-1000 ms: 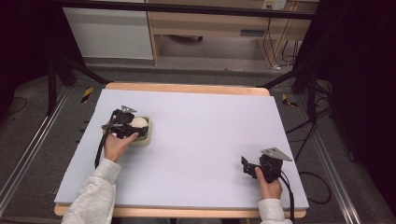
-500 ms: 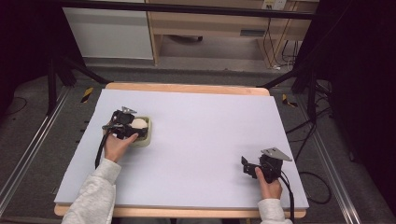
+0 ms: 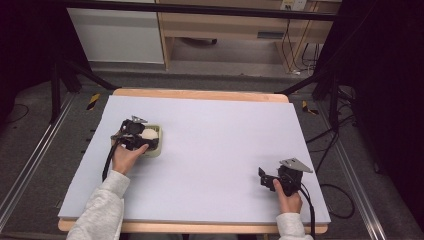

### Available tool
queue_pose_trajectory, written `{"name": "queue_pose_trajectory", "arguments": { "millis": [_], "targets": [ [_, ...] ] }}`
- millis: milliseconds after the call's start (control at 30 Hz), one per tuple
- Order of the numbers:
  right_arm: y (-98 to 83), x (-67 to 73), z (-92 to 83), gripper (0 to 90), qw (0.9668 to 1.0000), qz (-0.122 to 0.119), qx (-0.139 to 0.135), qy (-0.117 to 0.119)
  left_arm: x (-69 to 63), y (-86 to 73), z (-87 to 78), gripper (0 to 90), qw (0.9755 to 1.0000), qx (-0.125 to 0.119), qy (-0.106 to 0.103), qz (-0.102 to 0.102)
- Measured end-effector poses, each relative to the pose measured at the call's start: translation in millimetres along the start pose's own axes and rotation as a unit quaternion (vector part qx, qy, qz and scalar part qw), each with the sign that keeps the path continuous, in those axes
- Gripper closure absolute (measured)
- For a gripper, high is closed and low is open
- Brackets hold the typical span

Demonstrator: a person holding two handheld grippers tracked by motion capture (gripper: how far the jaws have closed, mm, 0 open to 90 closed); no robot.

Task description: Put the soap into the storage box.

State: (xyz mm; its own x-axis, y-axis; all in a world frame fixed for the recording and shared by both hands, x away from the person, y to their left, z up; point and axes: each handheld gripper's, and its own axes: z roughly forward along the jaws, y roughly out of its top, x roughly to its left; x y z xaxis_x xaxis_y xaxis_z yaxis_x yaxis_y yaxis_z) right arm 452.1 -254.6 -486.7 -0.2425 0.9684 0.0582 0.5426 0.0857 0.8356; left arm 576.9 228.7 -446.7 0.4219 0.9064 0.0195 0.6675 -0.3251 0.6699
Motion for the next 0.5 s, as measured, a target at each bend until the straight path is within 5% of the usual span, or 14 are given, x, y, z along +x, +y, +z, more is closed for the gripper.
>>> {"name": "queue_pose_trajectory", "arguments": {
  "millis": [500],
  "targets": [
    [0.0, -0.2, 0.1, 3.9, 1.0000, 0.000, 0.001, 0.001, -0.8, -1.6, -4.6, 20.2, 1.0000, -0.009, -0.003, 0.000]
  ]
}}
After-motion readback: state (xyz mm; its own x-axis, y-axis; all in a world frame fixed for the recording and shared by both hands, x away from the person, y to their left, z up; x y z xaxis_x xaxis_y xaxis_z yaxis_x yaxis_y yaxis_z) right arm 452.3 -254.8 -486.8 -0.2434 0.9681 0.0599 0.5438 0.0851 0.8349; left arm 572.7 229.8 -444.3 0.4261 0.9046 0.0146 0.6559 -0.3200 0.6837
